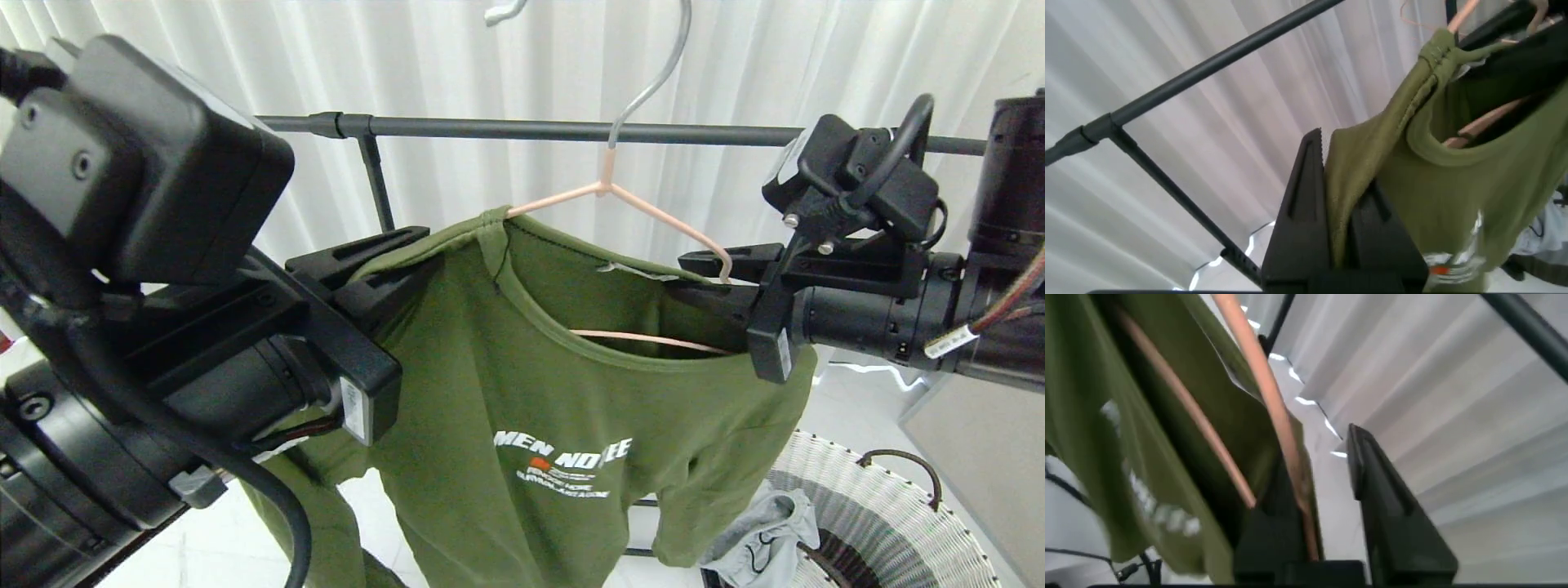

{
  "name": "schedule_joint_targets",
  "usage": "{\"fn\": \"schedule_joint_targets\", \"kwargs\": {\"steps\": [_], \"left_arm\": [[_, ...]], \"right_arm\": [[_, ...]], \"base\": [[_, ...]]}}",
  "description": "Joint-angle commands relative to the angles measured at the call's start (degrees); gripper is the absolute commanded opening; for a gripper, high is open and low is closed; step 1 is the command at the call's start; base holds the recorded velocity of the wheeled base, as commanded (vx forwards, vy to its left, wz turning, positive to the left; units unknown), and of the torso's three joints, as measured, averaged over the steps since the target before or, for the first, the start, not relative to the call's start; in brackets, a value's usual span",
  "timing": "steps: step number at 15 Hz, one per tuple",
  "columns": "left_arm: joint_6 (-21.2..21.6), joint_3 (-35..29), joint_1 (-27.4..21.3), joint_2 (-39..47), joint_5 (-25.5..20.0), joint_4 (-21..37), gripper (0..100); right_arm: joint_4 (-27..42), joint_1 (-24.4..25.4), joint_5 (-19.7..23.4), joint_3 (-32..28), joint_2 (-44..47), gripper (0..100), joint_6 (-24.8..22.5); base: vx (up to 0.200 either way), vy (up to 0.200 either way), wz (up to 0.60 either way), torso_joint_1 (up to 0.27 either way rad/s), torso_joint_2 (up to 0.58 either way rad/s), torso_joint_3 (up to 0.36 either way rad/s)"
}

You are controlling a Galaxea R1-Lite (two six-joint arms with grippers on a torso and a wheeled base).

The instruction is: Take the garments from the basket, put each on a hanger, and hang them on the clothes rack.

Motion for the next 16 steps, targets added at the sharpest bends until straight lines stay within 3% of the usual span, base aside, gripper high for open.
{"fn": "schedule_joint_targets", "kwargs": {"steps": [1, 12, 15, 16], "left_arm": [[-0.2, 0.2, -0.3, 0.1, -0.1, 0.3, 0], [-0.2, 0.8, -0.1, 0.9, -0.1, 0.3, 0], [-0.2, 0.8, -0.1, 1.1, -0.1, 0.3, 0], [-0.2, 0.7, -0.1, 1.1, -0.1, 0.3, 100]], "right_arm": [[-0.8, -0.1, -0.5, -0.2, 0.1, 0, 0.6], [-0.9, -1.0, -0.5, -0.2, -1.1, 0, 0.6], [-0.9, -1.1, -2.4, -0.1, -1.7, 0, 0.6], [-0.9, -1.1, -3.1, -0.1, -1.7, 0, 0.6]], "base": [[0.0, 0.0, 0.0, 0.0, 0.0, 0.0], [0.0, 0.0, 0.0, 0.0, 0.0, 0.0], [0.0, 0.0, 0.0, 0.0, 0.0, 0.0], [0.0, 0.0, 0.0, 0.0, 0.0, 0.0]]}}
